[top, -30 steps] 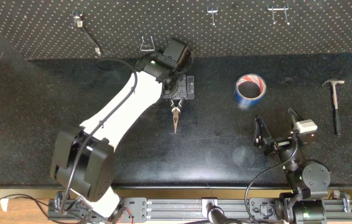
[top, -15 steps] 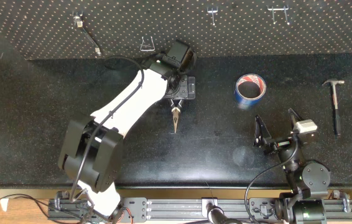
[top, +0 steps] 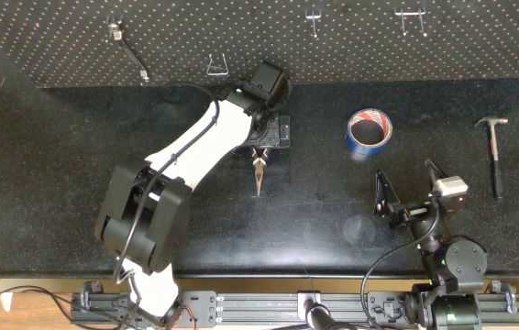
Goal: Place Tools Onto Pegboard
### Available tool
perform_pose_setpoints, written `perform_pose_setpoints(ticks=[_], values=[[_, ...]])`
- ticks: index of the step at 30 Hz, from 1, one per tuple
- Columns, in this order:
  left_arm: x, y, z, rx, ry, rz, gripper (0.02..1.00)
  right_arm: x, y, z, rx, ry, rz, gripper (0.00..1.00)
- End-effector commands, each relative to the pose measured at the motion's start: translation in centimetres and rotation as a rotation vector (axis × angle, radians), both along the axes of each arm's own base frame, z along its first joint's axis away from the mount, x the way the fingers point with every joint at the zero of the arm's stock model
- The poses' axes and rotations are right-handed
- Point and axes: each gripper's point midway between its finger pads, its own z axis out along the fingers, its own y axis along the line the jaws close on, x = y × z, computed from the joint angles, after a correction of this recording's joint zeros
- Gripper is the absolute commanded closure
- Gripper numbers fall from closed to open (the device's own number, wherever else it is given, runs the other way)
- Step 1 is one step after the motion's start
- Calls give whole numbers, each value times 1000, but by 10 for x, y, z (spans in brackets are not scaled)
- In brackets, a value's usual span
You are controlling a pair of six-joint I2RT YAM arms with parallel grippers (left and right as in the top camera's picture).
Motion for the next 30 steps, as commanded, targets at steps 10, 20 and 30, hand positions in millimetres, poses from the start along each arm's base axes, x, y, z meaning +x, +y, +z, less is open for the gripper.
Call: perform_pose_setpoints(ticks=[10, 20, 30], values=[[6, -6, -5, -10, 0, -13, 18, -1, 2, -1, 11, 1, 7, 7], [10, -8, -5, -19, -15, -5, 18, -1, 2, -1, 11, 1, 7, 5], [8, -9, -9, -21, -2, 15, 20, -1, 2, -1, 11, 1, 7, 5]])
